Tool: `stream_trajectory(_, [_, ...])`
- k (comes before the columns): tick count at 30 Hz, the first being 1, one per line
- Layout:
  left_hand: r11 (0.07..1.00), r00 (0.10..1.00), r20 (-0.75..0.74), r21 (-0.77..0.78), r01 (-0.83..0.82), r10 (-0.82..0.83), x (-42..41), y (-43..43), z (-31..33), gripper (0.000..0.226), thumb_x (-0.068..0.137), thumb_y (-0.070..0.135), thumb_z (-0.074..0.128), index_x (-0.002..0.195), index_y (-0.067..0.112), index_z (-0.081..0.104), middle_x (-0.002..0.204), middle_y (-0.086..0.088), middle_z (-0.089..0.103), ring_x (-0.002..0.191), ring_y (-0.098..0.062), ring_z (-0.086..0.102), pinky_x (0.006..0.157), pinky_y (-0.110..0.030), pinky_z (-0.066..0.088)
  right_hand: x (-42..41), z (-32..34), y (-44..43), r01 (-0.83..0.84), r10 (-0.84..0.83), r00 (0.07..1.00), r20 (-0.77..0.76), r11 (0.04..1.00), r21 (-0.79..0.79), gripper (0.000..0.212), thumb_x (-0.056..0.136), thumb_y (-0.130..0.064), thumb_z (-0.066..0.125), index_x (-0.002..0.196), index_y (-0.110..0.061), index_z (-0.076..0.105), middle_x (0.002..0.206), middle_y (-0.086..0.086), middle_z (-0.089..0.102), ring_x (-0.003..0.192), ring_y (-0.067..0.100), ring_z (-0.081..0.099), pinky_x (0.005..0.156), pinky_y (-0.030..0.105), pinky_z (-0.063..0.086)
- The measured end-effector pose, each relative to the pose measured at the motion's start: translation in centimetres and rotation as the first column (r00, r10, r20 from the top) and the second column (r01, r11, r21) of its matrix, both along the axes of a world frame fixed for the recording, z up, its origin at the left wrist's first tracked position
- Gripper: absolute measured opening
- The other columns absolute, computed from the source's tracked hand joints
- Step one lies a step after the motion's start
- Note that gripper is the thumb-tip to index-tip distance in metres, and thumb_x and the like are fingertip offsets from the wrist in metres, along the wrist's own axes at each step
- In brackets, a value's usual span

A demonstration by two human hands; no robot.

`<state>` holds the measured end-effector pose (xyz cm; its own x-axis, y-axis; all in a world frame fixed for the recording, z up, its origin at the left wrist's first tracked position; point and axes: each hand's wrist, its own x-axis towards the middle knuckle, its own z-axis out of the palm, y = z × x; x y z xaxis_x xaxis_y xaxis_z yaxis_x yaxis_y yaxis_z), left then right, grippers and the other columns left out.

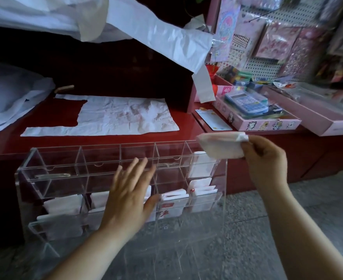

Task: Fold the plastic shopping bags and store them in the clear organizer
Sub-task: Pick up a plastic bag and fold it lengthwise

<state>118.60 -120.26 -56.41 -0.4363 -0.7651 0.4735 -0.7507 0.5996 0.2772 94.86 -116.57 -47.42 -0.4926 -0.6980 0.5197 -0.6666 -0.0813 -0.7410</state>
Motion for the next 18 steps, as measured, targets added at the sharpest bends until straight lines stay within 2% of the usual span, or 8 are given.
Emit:
stream_trajectory(2, [0.998,0.997,0.053,-0.002,-0.063,0.063,0.0,-0.6,-0.3,0.063,0.095,0.051,0.006,0.13,0.01,0.037,0.133,-0.015,0.05,0.127,-0.025,0.03,0.11,-0.035,0.004,-0.6,1.5,-1.6,0.058,-0.057,0.991,-0.117,0.998,0.002,0.017,0.085,-0.002,0.057,0.095,-0.007,0.07,0.061,-0.014,0.064,0.055,-0.007,0.048,0.054,0.008,0.033])
stream_trajectory(3, [0.995,0.993,0.073,0.021,-0.094,0.092,0.1,-0.9,-0.4,0.063,0.095,0.051,0.005,0.13,0.009,0.037,0.134,-0.014,0.05,0.127,-0.025,0.03,0.11,-0.035,0.003,-0.7,2.1,-2.5,0.073,-0.068,0.983,-0.172,0.997,0.026,0.02,0.086,-0.003,0.056,0.1,-0.005,0.069,0.074,0.003,0.069,0.061,-0.003,0.048,0.054,0.014,0.031])
stream_trajectory(5, [0.991,0.988,0.089,0.029,-0.129,0.126,0.1,-1.4,-0.7,0.064,0.095,0.051,0.004,0.129,0.009,0.038,0.133,-0.014,0.051,0.127,-0.025,0.03,0.111,-0.035,0.001,-0.7,2.9,-4.2,0.06,-0.016,0.961,-0.277,0.987,0.15,0.025,0.087,-0.004,0.053,0.109,-0.006,0.067,0.099,0.016,0.068,0.082,0.015,0.055,0.062,0.021,0.03])
stream_trajectory(8, [0.988,0.985,0.097,0.028,-0.15,0.146,0.0,-1.7,-1.2,0.064,0.095,0.051,0.004,0.129,0.009,0.038,0.132,-0.013,0.053,0.127,-0.025,0.03,0.11,-0.037,0.002,-0.2,3.6,-6.3,0.022,0.164,0.896,-0.413,0.912,0.41,0.029,0.089,-0.004,0.05,0.114,-0.01,0.065,0.115,0.012,0.064,0.105,0.027,0.056,0.08,0.028,0.039])
stream_trajectory(11, [0.987,0.983,0.091,-0.029,-0.16,0.162,0.0,-2.0,-1.5,0.062,0.094,0.052,0.009,0.128,0.009,0.039,0.131,-0.013,0.054,0.126,-0.024,0.031,0.109,-0.038,0.002,0.4,3.3,-7.8,0.062,0.308,0.814,-0.493,0.798,0.6,0.03,0.09,-0.009,0.048,0.114,-0.015,0.064,0.118,0.008,0.064,0.111,0.026,0.054,0.09,0.03,0.039])
stream_trajectory(13, [0.986,0.985,0.064,-0.065,-0.155,0.159,0.0,-2.1,-1.6,0.059,0.09,0.052,0.022,0.127,0.01,0.04,0.129,-0.013,0.055,0.125,-0.023,0.032,0.11,-0.036,0.001,0.7,2.7,-8.6,0.071,0.345,0.813,-0.468,0.74,0.669,0.028,0.09,-0.01,0.049,0.112,-0.015,0.065,0.115,0.008,0.065,0.107,0.026,0.056,0.091,0.031,0.04])
stream_trajectory(16, [0.986,0.987,0.041,-0.074,-0.151,0.155,0.0,-2.1,-1.5,0.061,0.093,0.053,0.014,0.126,0.01,0.041,0.128,-0.012,0.057,0.124,-0.023,0.033,0.109,-0.036,0.003,0.8,1.2,-9.3,0.023,0.372,0.843,-0.388,0.696,0.718,0.027,0.086,-0.008,0.054,0.11,-0.011,0.065,0.111,0.009,0.066,0.107,0.026,0.057,0.095,0.036,0.041])
stream_trajectory(18, [0.983,0.987,0.022,-0.1,-0.153,0.156,0.0,-2.2,-1.6,0.059,0.087,0.052,0.026,0.126,0.01,0.041,0.127,-0.012,0.057,0.124,-0.022,0.033,0.108,-0.036,0.003,0.6,0.6,-9.4,-0.003,0.393,0.841,-0.372,0.691,0.723,0.027,0.085,-0.007,0.057,0.111,-0.009,0.063,0.111,0.006,0.066,0.109,0.023,0.056,0.098,0.037,0.039])
